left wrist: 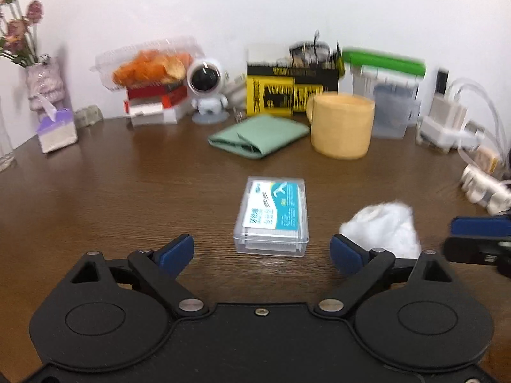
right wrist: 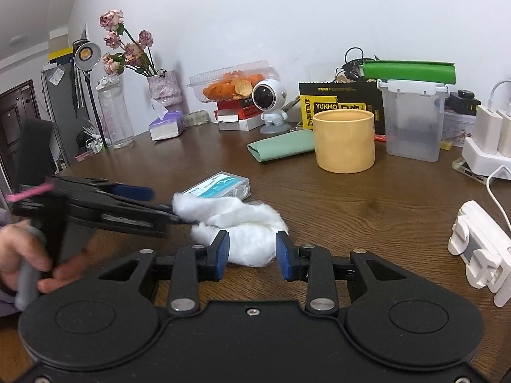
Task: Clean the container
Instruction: 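Lower the floss-pick box onto the table and open the left gripper, then set the cotton wad on the table beside the yellow cup, open right gripper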
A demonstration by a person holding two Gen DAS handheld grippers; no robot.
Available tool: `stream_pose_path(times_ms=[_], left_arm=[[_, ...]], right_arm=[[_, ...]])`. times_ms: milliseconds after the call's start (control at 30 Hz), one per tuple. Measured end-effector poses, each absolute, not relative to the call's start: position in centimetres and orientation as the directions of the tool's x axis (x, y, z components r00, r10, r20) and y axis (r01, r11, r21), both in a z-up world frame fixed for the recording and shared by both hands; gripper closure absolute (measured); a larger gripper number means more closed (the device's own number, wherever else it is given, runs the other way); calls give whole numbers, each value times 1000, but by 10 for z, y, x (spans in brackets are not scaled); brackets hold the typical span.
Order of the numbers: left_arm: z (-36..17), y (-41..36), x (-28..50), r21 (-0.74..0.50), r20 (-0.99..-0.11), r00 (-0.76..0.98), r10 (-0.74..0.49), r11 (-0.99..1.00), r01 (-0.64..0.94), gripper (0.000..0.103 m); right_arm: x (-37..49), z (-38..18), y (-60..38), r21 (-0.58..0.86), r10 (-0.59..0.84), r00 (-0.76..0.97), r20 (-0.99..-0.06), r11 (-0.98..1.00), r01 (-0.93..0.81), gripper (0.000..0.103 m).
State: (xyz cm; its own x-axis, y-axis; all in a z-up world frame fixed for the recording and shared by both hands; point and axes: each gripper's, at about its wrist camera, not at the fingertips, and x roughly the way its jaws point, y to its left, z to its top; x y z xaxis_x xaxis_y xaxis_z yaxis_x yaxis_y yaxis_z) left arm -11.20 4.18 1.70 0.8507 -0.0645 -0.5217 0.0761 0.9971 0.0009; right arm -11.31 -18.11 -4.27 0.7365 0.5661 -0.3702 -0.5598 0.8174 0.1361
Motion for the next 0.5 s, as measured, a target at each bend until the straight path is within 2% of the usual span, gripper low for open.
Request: stream_pose_path(times_ms=[33, 133, 200, 333, 433, 467, 500], left_arm=[[22, 46, -124, -11, -507, 859, -76, 997, 82, 1], [27, 56, -154, -25, -467, 879, -93, 995, 92, 0], [25, 61, -159, -30, -490, 867, -93, 996, 89, 0], [17, 71, -153, -83, -545, 830, -119, 993, 88, 0], [13, 77, -148, -82, -585, 806, -91, 995, 53, 0], [12, 79, -148, -82, -599, 796, -89, 995, 50, 0], [11, 83, -150, -84, -606, 790, -95, 995, 55, 0]], right_arm=[[-114, -42, -182, 129, 561, 743, -365, 821, -556, 68], [-117, -38, -187, 111, 528, 778, -340, 844, -525, 69], [-113, -35, -188, 86, 464, 820, -336, 882, -464, 68], [-83, -33, -188, 86, 348, 856, -382, 936, -342, 68], [-62, -38, -182, 132, 330, 843, -426, 944, -303, 68], [-63, -37, -179, 149, 340, 834, -435, 940, -306, 64], [-64, -37, -176, 167, 353, 824, -444, 936, -311, 51]])
